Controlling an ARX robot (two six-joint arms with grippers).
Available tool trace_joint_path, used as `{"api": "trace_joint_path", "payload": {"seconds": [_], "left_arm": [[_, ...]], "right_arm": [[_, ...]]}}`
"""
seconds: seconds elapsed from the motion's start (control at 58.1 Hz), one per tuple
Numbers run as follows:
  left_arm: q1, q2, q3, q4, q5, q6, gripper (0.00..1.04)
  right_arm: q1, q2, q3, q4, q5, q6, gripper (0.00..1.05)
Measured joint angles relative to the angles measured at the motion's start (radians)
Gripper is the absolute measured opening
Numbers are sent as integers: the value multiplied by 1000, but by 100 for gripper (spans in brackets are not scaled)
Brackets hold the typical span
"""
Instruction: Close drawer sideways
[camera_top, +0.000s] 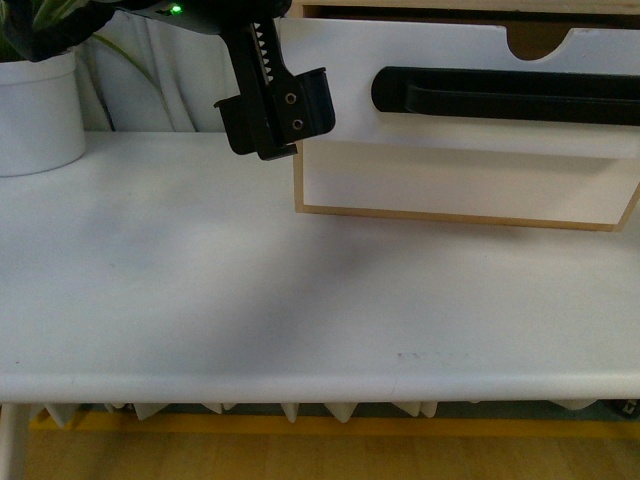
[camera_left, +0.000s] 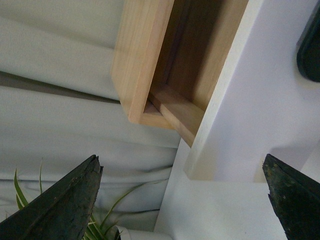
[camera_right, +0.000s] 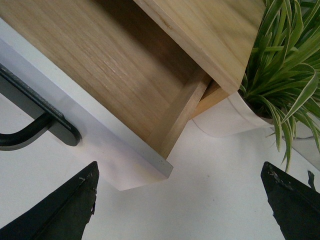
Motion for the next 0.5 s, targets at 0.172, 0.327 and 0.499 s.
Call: {"api": "trace_joint_path", "payload": {"seconds": [0.172,0.327,0.499], "left_arm": [[-10,34,21,3,-5,0,98],[-19,58,39,4,-3,2,98],[-18,95,90,16,-2,21,98]], "right_arm": [[-1,29,15,11,5,-7,95],[-4,58,31,32,15,-22,95],[-4,109,69,62,27,-31,95]]}}
